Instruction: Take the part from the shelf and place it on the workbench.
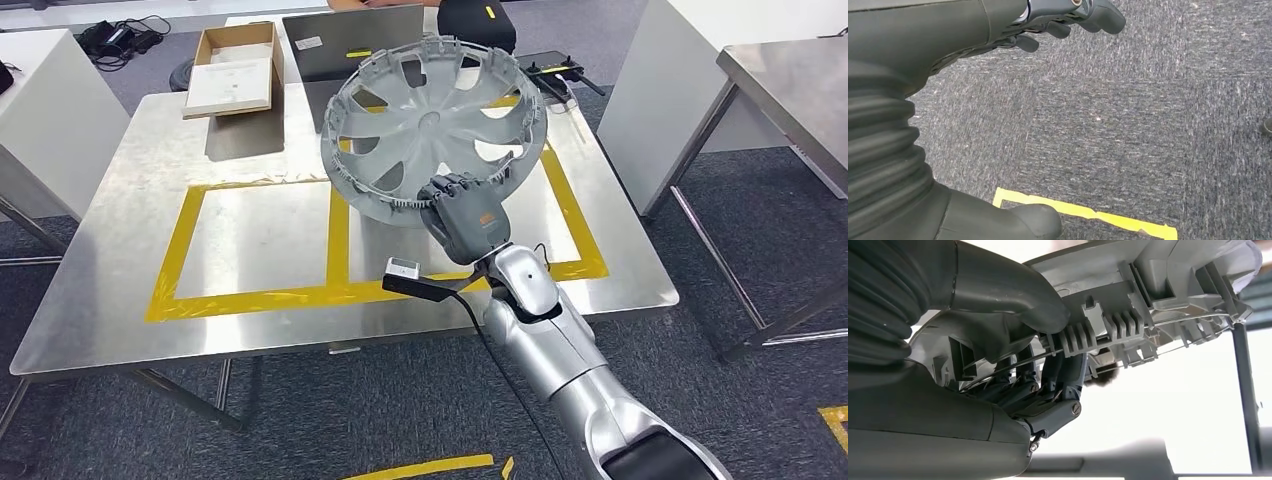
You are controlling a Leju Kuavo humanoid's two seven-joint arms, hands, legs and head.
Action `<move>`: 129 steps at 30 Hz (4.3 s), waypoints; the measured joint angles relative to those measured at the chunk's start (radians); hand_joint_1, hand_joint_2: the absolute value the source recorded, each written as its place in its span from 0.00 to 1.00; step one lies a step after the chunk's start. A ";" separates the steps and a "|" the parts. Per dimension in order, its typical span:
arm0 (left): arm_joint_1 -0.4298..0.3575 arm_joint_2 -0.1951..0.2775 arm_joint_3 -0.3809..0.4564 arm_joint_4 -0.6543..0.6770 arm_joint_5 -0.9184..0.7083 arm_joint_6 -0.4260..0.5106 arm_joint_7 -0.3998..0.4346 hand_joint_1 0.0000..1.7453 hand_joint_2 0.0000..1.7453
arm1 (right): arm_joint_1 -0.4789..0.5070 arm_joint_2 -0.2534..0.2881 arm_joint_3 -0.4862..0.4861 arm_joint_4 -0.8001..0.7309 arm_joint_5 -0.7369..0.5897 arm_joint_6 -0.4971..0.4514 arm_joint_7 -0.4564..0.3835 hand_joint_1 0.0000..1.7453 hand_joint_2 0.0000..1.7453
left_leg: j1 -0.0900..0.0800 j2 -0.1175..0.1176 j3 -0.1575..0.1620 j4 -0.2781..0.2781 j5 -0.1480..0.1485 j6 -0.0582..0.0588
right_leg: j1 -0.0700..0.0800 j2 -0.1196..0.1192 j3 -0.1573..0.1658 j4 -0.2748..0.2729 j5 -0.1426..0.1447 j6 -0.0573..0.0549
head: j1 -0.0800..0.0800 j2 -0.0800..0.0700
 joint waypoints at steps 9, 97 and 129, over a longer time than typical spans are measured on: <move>0.001 -0.002 -0.015 0.000 -0.005 -0.008 -0.017 0.00 1.00 | -0.031 0.000 -0.002 0.164 -0.041 0.002 -0.008 1.00 1.00 | 0.000 0.000 -0.002 0.001 0.000 -0.005 | 0.000 0.001 0.000 -0.002 0.003 -0.002 | 0.001 0.000; -0.003 -0.013 -0.015 0.002 0.012 -0.020 0.008 0.00 0.00 | -0.077 0.032 -0.026 0.087 -0.114 -0.053 -0.107 0.00 0.00 | 0.006 0.008 -0.098 0.039 0.050 -0.010 | 0.008 -0.005 0.081 -0.026 -0.039 -0.026 | 0.022 0.000; -0.008 -0.005 -0.026 0.005 -0.024 -0.026 0.065 0.00 0.00 | -0.039 -0.006 -0.060 0.085 -0.112 -0.082 -0.069 0.00 0.00 | 0.013 0.010 -0.117 0.102 -0.016 -0.025 | -0.006 -0.007 0.054 -0.015 -0.017 -0.019 | 0.014 0.000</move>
